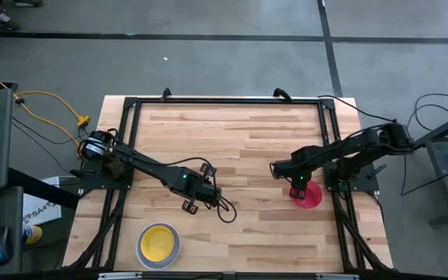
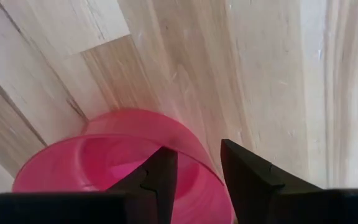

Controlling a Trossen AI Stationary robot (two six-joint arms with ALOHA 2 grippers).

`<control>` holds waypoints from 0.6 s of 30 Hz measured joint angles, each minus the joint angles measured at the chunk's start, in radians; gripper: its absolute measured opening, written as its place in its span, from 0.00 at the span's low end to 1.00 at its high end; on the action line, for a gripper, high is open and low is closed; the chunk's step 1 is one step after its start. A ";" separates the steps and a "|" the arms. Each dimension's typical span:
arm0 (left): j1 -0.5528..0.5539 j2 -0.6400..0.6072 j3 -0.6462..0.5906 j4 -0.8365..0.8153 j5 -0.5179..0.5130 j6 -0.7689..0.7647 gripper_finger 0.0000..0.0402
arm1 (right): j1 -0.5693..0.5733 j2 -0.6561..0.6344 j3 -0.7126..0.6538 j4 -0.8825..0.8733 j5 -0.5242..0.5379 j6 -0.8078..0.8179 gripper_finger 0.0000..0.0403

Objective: Nest bowls inside each other
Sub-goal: Stack the pink bowl on the yellow bowl

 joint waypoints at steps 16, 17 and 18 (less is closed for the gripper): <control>0.000 0.000 0.000 0.000 0.000 0.001 0.08 | -0.005 0.015 0.000 0.009 -0.010 0.008 0.01; 0.000 0.000 0.000 0.000 0.001 0.003 0.08 | -0.009 0.015 0.000 0.014 -0.020 0.015 0.01; 0.000 0.000 0.000 0.000 0.000 0.006 0.08 | -0.016 0.015 0.000 0.019 -0.028 0.025 0.01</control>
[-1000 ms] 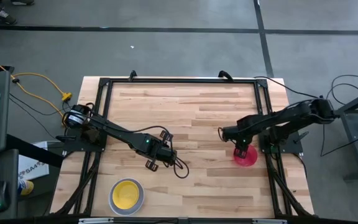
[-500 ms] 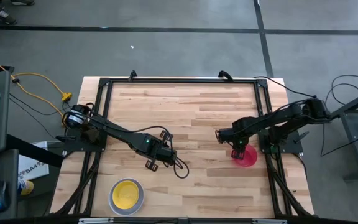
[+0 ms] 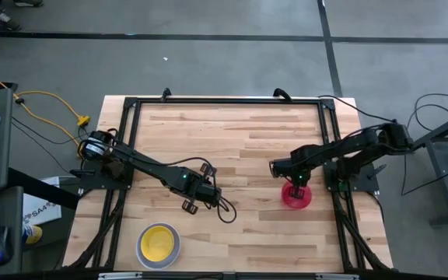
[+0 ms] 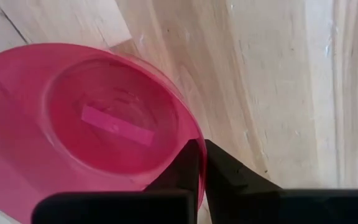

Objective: Nest bowls inside each other
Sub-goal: Stack the pink bowl on the yellow bowl

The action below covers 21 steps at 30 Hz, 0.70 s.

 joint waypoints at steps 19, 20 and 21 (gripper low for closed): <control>-0.026 -0.018 0.177 -0.129 0.145 0.057 0.08 | -0.008 0.172 0.303 0.052 -0.018 0.139 0.01; -0.038 -0.018 0.182 -0.133 0.147 0.058 0.08 | -0.001 0.203 0.338 0.052 -0.017 0.132 0.01; -0.050 -0.018 0.185 -0.139 0.148 0.060 0.08 | 0.006 0.233 0.374 0.049 -0.017 0.121 0.01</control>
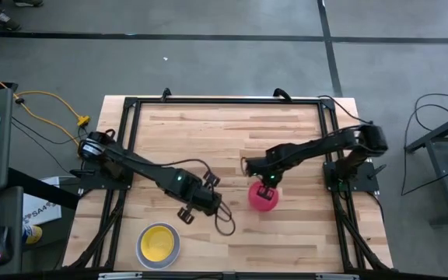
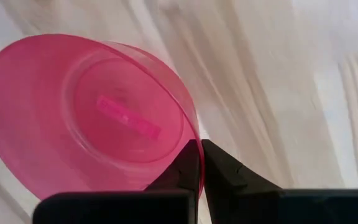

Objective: Nest bowls inside each other
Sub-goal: Stack the pink bowl on the yellow bowl

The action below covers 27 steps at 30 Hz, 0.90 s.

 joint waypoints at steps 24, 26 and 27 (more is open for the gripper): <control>-0.187 0.000 0.000 0.006 -0.040 0.045 0.08 | 0.104 0.111 0.275 0.095 -0.027 0.123 0.01; -0.187 0.000 0.000 0.024 -0.029 0.062 0.08 | 0.111 0.122 0.275 0.106 -0.031 0.125 0.01; -0.187 0.000 0.000 0.034 -0.020 0.072 0.08 | 0.116 0.131 0.275 0.106 -0.034 0.125 0.01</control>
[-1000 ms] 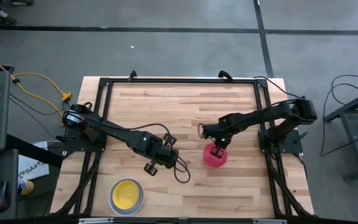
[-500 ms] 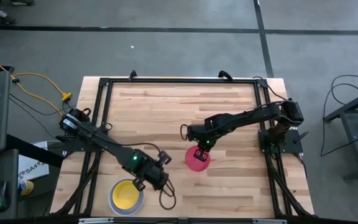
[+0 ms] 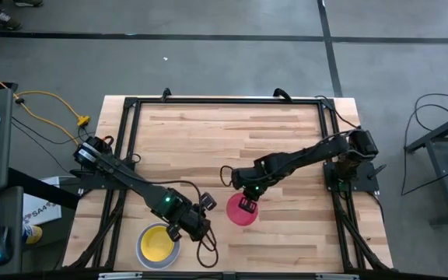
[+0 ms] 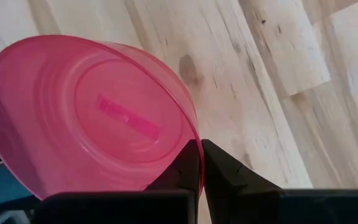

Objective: Nest bowls inside each other
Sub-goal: Stack the pink bowl on the yellow bowl

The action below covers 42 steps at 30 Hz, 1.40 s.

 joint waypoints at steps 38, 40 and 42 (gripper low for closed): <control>0.002 0.000 0.013 0.138 0.056 0.153 0.30 | 0.003 0.099 -0.001 0.234 -0.097 -0.025 0.01; 0.002 0.000 0.013 0.141 0.055 0.167 0.30 | 0.003 0.099 -0.001 0.235 -0.097 -0.025 0.01; 0.002 0.000 0.013 0.148 0.054 0.187 0.30 | 0.003 0.099 -0.001 0.237 -0.097 -0.024 0.01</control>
